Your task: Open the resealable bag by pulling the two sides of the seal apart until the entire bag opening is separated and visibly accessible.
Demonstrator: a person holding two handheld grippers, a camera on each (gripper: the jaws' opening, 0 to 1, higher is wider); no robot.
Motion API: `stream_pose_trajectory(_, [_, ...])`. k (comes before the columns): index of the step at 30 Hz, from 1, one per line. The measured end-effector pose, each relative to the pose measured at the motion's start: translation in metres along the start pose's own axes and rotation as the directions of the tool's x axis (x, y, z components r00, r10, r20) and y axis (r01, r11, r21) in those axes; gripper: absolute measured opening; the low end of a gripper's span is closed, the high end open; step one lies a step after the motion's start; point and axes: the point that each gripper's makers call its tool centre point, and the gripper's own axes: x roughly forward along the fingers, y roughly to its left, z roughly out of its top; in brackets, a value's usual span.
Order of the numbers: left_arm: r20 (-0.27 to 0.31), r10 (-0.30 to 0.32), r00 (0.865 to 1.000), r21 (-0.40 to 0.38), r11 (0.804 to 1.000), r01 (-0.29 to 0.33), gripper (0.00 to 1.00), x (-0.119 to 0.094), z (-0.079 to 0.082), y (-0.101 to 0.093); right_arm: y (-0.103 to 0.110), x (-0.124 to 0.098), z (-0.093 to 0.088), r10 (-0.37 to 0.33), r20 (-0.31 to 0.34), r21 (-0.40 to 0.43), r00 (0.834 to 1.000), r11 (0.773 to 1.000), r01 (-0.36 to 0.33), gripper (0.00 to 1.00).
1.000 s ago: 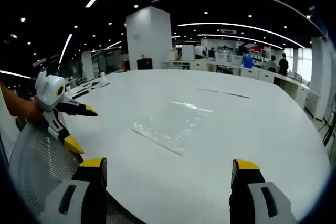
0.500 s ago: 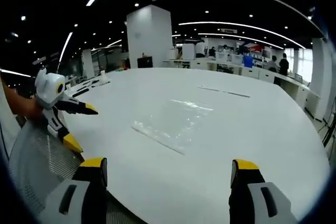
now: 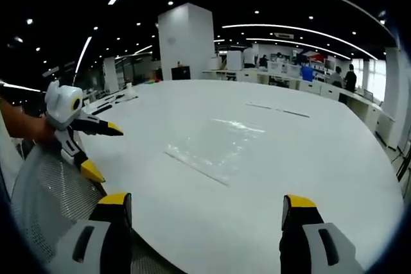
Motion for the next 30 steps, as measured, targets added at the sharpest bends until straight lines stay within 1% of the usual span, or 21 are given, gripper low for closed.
stream_pose_trajectory(13, [-0.009, -0.007, 1.000, 0.017, 1.000, 0.008, 0.89, 0.0008, -0.0016, -0.0019, 0.0008, -0.0005, 0.0005, 0.003, 0.005, 0.010, 1.000, 1.000, -0.004, 0.97])
stream_pose_trajectory(18, [-0.010, 0.000, 1.000, 0.016, 1.000, 0.000, 0.89, 0.0001, -0.0015, -0.0007, 0.0023, 0.0001, -0.0015, 0.011, -0.005, -0.002, 1.000, 1.000, -0.011, 0.96])
stream_pose_trajectory(25, [-0.014, -0.007, 1.000, 0.026, 1.000, 0.007, 0.89, 0.0007, -0.0023, -0.0025, 0.0020, 0.0006, -0.0033, 0.010, -0.016, -0.005, 1.000, 1.000, -0.010, 0.96])
stream_pose_trajectory(30, [-0.013, -0.006, 1.000, 0.018, 1.000, 0.006, 0.88, 0.0008, -0.0025, -0.0019, 0.0024, 0.0006, -0.0046, 0.009, -0.025, -0.004, 1.000, 1.000, -0.009, 0.96])
